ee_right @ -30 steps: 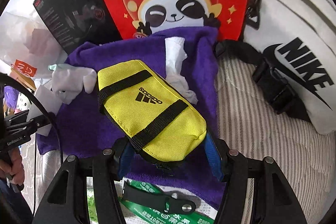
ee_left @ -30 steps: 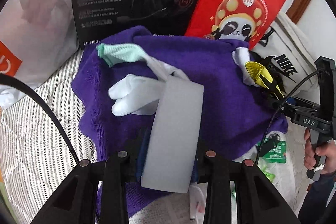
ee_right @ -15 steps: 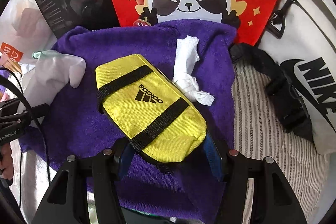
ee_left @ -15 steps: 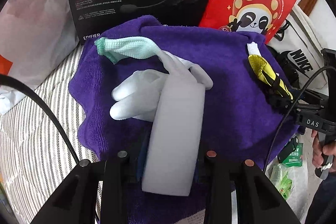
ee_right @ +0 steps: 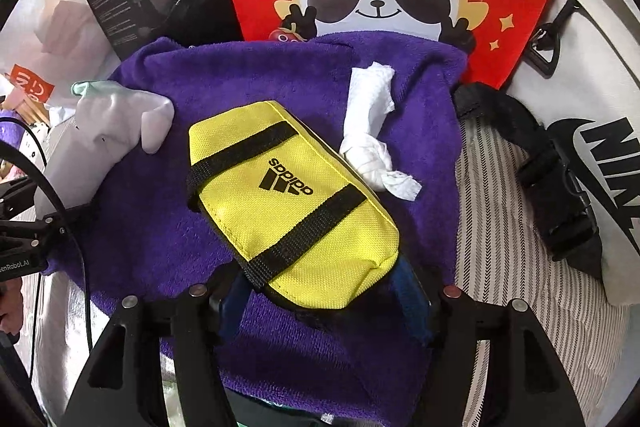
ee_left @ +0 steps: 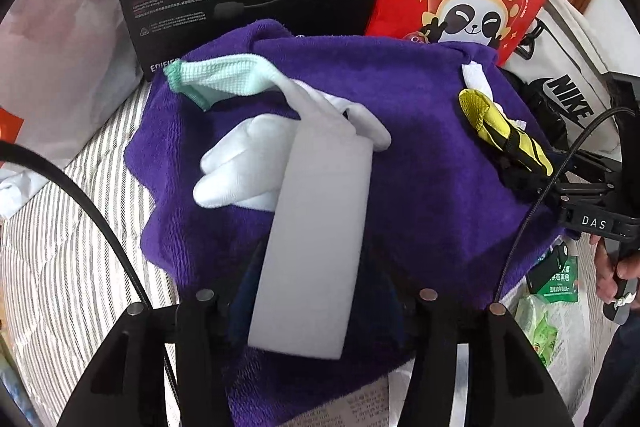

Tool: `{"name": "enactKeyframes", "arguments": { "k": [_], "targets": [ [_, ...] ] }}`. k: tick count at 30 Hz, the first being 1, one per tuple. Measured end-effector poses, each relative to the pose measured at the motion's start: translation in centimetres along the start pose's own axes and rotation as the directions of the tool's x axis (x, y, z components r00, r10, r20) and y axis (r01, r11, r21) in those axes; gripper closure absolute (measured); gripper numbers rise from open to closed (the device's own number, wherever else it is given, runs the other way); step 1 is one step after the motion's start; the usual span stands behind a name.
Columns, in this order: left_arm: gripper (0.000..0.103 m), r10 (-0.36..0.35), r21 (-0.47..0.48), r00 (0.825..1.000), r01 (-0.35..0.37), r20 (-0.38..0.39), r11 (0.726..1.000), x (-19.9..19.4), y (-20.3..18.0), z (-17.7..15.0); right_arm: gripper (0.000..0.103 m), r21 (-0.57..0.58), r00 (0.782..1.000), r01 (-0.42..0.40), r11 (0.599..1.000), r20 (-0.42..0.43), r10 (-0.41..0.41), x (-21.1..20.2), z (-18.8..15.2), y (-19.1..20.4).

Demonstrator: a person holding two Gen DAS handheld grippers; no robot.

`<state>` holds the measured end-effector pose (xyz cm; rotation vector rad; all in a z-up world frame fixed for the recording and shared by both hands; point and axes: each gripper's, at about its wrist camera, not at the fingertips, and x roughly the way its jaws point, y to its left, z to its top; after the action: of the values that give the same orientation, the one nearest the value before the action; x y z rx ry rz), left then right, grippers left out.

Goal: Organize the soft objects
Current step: 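Lower the pouch and sponge onto the purple towel and open both grippers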

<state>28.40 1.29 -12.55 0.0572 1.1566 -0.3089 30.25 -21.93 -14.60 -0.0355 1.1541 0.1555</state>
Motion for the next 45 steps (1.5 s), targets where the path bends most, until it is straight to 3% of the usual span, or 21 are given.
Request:
{"name": "enactKeyframes", "arguments": {
  "k": [7, 14, 24, 36, 39, 40, 41, 45],
  "targets": [
    [0.039, -0.024, -0.032, 1.000, 0.024, -0.019, 0.999, -1.2, 0.1, -0.5, 0.030, -0.030, 0.999, -0.011, 0.999, -0.036, 0.009, -0.6, -1.1, 0.4],
    [0.038, -0.026, -0.049, 1.000, 0.025, -0.014, 0.998, -3.3, 0.2, -1.7, 0.023, 0.003, 0.999, -0.041, 0.999, -0.032, 0.042, -2.6, -2.0, 0.6],
    [0.038, -0.005, -0.051, 0.999, 0.007, 0.045, 0.999, -7.2, -0.8, -4.4, 0.023, 0.073, 0.997, -0.058, 0.996, 0.052, 0.055, -8.2, -4.4, -0.7],
    [0.038, -0.054, -0.025, 0.998, 0.054, -0.030, 0.998, -4.0, -4.5, -8.7, 0.023, 0.092, 0.994, -0.074, 0.993, 0.082, 0.067, -12.3, -9.6, 0.2],
    [0.043, -0.038, -0.014, 0.999, 0.038, -0.010, 0.999, -3.3, -5.3, -9.0, 0.023, 0.103, 0.995, -0.080, 0.992, 0.067, 0.073, -12.3, -11.0, 0.0],
    [0.061, -0.038, -0.004, 0.999, 0.039, 0.006, 0.999, -3.4, -5.5, -9.0, 0.023, 0.105, 0.996, -0.077, 0.991, 0.062, 0.071, -12.4, -11.5, -0.1],
    [0.067, -0.051, 0.009, 0.998, 0.051, 0.021, 0.999, -3.4, -5.9, -9.0, 0.023, 0.110, 0.996, -0.075, 0.991, 0.058, 0.069, -12.3, -11.8, -0.2],
    [0.079, -0.050, 0.035, 0.998, 0.049, 0.045, 0.998, -3.5, -6.4, -9.0, 0.023, 0.142, 0.996, -0.080, 0.987, 0.040, 0.075, -12.1, -13.2, -0.9]
  ]
}}
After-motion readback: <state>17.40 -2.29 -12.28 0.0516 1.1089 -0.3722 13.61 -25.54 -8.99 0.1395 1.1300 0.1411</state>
